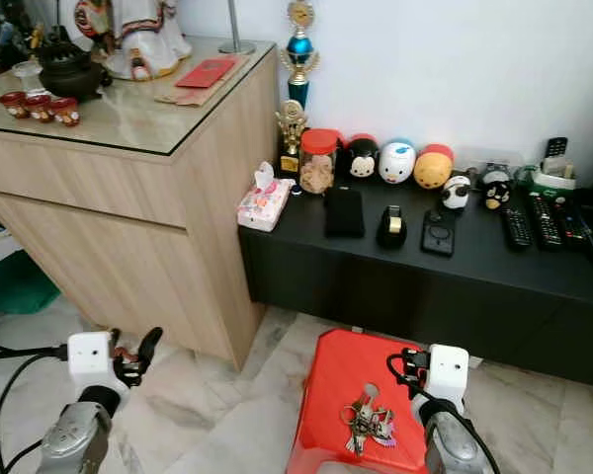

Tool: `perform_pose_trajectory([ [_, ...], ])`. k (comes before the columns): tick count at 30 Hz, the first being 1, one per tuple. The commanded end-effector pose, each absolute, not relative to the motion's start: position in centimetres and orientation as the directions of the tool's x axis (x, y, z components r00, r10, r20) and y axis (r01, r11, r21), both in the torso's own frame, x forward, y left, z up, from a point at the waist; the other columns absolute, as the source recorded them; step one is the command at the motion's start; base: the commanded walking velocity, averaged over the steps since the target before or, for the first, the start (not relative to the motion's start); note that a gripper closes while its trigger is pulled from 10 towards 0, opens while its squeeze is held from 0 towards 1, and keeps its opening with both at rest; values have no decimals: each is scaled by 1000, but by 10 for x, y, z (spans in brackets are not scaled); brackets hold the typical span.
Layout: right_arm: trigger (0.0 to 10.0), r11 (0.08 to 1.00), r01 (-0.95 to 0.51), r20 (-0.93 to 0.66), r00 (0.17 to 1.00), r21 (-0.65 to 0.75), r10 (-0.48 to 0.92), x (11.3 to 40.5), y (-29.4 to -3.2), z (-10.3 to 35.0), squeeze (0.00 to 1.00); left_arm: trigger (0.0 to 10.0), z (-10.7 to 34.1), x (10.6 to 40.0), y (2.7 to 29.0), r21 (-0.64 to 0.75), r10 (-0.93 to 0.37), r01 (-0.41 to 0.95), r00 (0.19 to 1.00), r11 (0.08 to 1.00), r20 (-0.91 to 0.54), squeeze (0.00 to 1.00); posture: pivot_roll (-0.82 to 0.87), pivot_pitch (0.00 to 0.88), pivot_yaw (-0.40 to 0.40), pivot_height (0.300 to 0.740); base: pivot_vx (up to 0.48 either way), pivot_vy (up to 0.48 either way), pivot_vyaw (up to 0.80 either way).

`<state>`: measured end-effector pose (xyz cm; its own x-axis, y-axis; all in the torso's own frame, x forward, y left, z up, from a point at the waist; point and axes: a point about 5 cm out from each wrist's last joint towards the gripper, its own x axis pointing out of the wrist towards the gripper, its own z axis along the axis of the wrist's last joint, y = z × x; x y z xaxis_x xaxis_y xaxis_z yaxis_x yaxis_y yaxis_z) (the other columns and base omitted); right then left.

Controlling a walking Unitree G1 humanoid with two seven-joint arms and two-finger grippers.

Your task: Hang keys on a hook

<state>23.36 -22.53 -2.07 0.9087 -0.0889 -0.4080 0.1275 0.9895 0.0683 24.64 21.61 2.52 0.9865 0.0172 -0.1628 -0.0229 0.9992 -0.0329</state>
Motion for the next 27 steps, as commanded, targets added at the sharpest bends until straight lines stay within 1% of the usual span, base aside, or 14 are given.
perform_pose_trajectory([
  [1,10000,985,157,-416,902,75,-112,229,-232,-23,0,10000,24,246,218,-25,24,-29,986,999,-167,0,-100,0,-17,740,0,0,0],
  [9,10000,990,124,-426,901,70,-83,229,-229,-24,0,10000,21,240,224,-19,48,-52,984,998,-169,0,-87,0,-25,740,0,0,0],
  [27,10000,987,137,-414,906,80,-92,231,-230,-22,0,10000,22,240,220,-41,37,-44,988,998,-153,0,-94,0,-23,740,-14,0,0],
])
